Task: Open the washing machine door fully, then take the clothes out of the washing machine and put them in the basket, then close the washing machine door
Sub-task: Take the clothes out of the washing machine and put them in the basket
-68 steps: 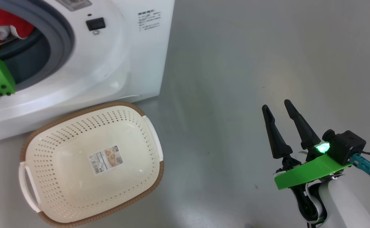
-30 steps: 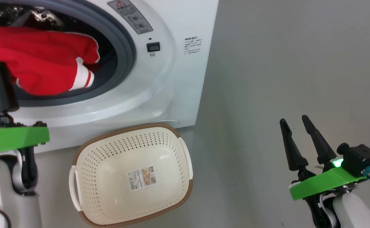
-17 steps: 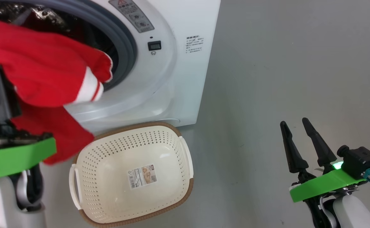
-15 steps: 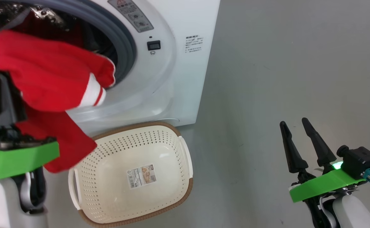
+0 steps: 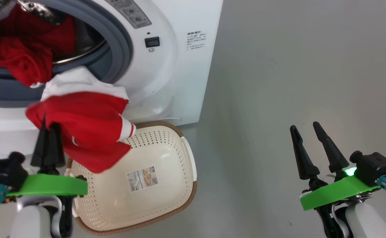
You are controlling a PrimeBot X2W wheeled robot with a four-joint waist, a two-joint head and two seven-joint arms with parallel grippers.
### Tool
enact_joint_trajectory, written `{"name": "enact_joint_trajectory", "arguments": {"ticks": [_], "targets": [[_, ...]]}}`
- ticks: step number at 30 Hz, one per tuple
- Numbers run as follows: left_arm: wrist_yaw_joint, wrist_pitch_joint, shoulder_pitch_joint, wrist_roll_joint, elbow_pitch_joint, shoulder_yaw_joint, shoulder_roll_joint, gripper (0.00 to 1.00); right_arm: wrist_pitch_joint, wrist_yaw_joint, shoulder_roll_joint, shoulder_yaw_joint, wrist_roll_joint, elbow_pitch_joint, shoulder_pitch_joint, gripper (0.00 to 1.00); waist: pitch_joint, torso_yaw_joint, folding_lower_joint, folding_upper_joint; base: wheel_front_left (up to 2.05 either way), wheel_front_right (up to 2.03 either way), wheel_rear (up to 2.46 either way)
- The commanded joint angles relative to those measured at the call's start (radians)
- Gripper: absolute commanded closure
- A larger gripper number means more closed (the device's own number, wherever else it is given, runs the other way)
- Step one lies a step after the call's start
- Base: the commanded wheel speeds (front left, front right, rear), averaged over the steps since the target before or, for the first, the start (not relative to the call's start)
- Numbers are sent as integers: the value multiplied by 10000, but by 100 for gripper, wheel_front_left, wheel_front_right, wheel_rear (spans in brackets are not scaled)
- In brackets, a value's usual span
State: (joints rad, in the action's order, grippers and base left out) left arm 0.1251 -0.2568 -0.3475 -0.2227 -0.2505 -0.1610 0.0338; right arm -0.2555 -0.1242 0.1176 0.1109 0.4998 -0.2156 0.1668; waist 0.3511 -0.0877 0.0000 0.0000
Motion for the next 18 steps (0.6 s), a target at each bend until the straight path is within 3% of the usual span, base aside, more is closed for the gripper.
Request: {"name": "enact_joint_trajectory", "arguments": {"ticks": [1,18], "targets": [[55,-49,69,-126,-96,-226,168,100,-63,-65,-3,243,-8,277,164,0,151,-55,0,0,0,0,0],[55,-49,-575,246,-4306,650,165,100,-63,-65,-126,227,12,355,577,0,1179,-363,0,0,0,0,0]]}}
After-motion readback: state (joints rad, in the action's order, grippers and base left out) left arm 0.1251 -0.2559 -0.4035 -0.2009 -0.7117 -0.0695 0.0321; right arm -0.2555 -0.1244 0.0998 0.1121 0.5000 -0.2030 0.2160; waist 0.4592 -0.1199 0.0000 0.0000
